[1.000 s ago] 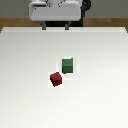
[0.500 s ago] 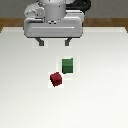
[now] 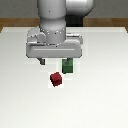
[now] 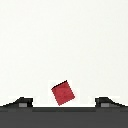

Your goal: Place the red cube on top of the green cube.

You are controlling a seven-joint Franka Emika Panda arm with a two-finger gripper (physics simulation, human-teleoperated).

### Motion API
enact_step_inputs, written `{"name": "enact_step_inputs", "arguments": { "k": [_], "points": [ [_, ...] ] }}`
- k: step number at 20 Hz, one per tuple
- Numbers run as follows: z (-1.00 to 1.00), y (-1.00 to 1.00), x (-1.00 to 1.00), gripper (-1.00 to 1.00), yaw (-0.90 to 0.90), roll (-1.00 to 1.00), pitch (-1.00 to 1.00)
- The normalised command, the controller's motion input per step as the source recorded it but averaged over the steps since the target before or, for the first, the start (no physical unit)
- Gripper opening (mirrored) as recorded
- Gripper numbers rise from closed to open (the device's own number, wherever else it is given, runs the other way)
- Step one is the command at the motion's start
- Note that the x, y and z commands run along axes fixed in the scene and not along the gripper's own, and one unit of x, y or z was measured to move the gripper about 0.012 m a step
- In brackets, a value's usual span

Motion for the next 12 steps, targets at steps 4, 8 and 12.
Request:
{"name": "enact_step_inputs", "arguments": {
  "k": [4,8,12],
  "points": [
    [-0.50,0.00,0.00,1.00,0.00,0.00,0.00],
    [-0.75,0.00,0.00,1.00,0.00,0.00,0.00],
    [-0.50,0.00,0.00,1.00,0.00,0.00,0.00]
  ]
}}
